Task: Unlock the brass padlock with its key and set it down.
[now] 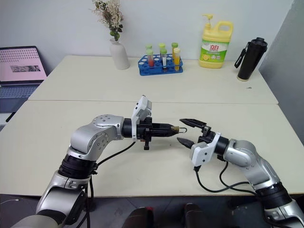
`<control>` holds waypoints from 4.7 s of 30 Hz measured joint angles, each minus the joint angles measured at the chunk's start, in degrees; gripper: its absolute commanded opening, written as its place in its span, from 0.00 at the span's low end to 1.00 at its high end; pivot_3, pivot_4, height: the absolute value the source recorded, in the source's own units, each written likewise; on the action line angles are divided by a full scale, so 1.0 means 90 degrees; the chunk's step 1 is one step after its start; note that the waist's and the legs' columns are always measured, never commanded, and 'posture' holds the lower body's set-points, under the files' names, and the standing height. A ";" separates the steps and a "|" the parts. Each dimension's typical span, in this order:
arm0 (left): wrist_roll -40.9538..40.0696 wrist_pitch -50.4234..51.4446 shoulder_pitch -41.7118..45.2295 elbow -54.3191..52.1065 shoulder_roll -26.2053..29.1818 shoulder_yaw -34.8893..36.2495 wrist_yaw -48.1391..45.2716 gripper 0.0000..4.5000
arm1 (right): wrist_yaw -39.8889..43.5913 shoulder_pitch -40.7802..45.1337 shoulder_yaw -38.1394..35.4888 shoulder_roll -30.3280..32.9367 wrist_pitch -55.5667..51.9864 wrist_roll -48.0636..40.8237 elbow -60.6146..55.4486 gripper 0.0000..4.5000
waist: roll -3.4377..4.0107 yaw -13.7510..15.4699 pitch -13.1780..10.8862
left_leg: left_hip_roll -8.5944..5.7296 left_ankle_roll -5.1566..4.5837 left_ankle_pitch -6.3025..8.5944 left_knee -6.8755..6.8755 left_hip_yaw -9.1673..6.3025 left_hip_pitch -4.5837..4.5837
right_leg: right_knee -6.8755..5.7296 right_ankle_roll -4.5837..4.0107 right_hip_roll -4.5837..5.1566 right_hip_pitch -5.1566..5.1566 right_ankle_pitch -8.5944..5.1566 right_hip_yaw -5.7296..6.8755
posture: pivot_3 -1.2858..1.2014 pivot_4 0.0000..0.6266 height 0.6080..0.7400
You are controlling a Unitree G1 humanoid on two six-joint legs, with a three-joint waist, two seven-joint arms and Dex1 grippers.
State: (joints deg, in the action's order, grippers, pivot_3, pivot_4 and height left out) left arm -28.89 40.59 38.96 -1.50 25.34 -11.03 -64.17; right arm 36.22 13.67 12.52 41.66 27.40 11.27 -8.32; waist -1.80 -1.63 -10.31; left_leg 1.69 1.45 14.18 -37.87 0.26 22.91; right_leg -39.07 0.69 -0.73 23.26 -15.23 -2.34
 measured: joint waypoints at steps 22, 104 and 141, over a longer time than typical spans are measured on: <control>0.0210 -0.0437 -0.0066 -0.0172 0.0285 -0.0229 -0.0617 0.04 | 0.1538 -0.0163 -0.0696 0.0192 -0.4397 -0.3512 -0.2035 0.00 | 0.0000 -0.0003 0.0000 | 0.0000 -0.0001 0.0001 -0.0002 -0.0004 -0.0001 | 0.0003 0.0011 -0.0007 -0.0003 0.0001 0.0003 | 0.52 0.24 1.00; -0.0523 0.1830 -0.1501 0.0076 -0.0487 -0.0058 0.1843 0.04 | 0.2210 -0.0355 0.0001 -0.0053 -0.4814 -0.2575 -0.1469 1.00 | 0.0000 0.0000 0.0000 | 0.0000 -0.0001 0.0001 0.0000 -0.0011 -0.0002 | 0.0003 0.0012 0.0002 -0.0003 0.0001 0.0008 | 0.52 0.24 1.00; 0.0123 0.0095 -0.1876 -0.1231 0.1129 0.0215 0.1045 0.96 | 0.2482 -0.0599 -0.0739 0.0499 -0.4897 -0.2955 -0.1617 1.00 | 0.0004 -0.0013 -0.0002 | 0.0016 0.0002 0.0002 0.0014 -0.0007 -0.0002 | 0.0010 0.0007 0.0005 0.0004 -0.0003 0.0002 | 0.52 0.24 1.00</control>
State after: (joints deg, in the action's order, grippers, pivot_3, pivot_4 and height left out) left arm -27.78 41.45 22.08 -12.58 35.50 -9.09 -54.77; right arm 58.57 8.28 5.87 46.15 -16.67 -15.32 -22.87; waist -1.76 -1.75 -10.33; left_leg 1.83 1.47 14.20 -37.74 0.20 22.89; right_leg -38.98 0.76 -0.69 23.29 -15.26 -2.32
